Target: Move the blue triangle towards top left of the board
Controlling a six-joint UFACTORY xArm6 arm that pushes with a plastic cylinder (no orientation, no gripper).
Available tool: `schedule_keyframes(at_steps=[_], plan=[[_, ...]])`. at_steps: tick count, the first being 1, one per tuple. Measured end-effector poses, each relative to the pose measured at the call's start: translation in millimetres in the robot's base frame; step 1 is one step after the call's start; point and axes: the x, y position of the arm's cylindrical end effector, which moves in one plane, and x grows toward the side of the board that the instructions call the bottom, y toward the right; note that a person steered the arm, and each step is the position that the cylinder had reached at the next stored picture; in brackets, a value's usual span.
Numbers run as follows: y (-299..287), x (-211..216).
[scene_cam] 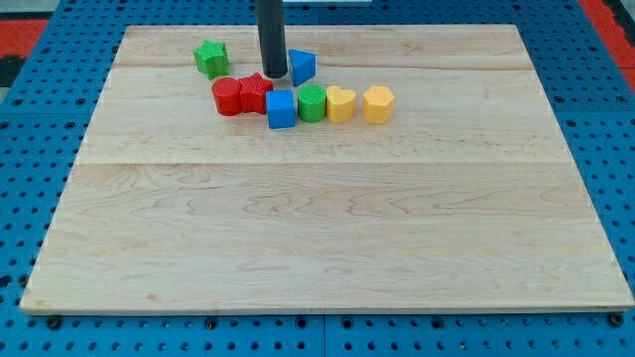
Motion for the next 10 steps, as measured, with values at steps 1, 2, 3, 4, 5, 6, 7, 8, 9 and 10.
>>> schedule_keyframes(at_steps=[1, 2, 3, 4, 5, 6, 7, 8, 9, 10], plan=[[-24, 18], [-25, 26], [-30, 31], [-32, 18], [-4, -5], [80, 12], [143, -16], [89, -41], [-13, -58], [-87, -59]])
